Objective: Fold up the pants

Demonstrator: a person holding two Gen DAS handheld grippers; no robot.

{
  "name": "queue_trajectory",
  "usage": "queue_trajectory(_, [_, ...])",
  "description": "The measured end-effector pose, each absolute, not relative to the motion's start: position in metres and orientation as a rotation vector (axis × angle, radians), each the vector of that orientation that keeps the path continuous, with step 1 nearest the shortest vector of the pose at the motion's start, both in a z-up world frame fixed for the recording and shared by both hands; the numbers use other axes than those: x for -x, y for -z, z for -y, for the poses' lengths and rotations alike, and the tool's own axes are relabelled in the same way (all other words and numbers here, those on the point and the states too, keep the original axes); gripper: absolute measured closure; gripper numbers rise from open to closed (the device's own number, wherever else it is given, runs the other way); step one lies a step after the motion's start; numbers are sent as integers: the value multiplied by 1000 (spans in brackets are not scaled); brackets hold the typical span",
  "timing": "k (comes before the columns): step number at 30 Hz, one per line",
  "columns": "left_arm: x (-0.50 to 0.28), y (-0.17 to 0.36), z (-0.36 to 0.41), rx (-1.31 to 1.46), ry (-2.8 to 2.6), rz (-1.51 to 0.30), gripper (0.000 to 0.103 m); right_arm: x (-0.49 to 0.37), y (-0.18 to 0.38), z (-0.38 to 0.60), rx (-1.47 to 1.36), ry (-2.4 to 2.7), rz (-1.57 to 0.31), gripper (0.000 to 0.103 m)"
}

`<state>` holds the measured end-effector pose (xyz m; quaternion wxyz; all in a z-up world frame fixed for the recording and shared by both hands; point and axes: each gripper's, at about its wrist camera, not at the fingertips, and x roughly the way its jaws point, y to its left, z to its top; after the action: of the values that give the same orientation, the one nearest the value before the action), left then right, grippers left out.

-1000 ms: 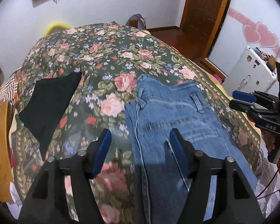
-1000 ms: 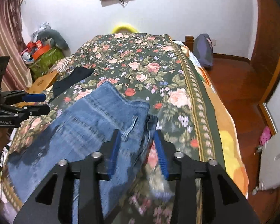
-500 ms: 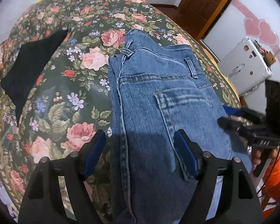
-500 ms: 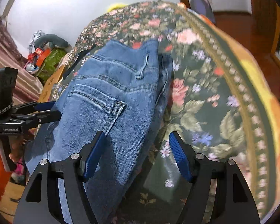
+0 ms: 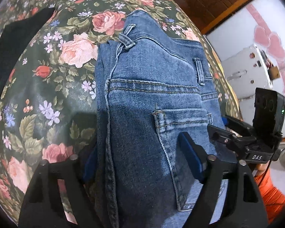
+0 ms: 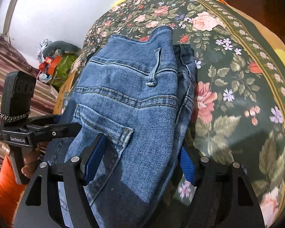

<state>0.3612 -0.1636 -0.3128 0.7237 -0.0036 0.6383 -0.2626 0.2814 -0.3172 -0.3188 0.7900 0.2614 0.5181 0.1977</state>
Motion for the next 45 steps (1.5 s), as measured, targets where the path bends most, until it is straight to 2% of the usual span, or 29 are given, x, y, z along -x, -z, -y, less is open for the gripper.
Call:
queue_trajectory(2, [-362, 311, 166, -2, 572, -1396, 35, -282, 318, 321, -564, -422, -1111, 42])
queue_trajectory(6, [-353, 302, 167, -46, 573, -1333, 51, -279, 303, 313, -470, -427, -1076, 66])
queue_trajectory(7, [-351, 299, 166, -56, 574, -1318, 55, -277, 299, 311, -449, -424, -1064, 68])
queue_trajectory(12, [-330, 278, 164, -104, 571, -1240, 65, -271, 284, 308, -423, -448, -1031, 86])
queue_trajectory(17, [-311, 252, 153, -87, 566, -1171, 68, -261, 251, 305, -366, -471, -953, 87])
queue_trajectory(22, [-308, 248, 130, 0, 566, -1203, 69, -265, 242, 300, -378, -503, -961, 86])
queue_trajectory(27, [-303, 265, 116, -14, 520, -1243, 69, -278, 274, 281, -303, -462, -1085, 62])
queue_trajectory(30, [-302, 273, 112, 6, 524, -1256, 67, -280, 286, 286, -310, -471, -1109, 51])
queue_trajectory(32, [-302, 276, 112, 1, 531, -1257, 66, -284, 292, 293, -315, -501, -1129, 47])
queue_trajectory(40, [-309, 288, 108, 20, 523, -1285, 62, -300, 311, 280, -397, -639, -1186, 49])
queue_trajectory(45, [-305, 281, 112, -24, 492, -1247, 65, -295, 293, 270, -299, -628, -1113, 70])
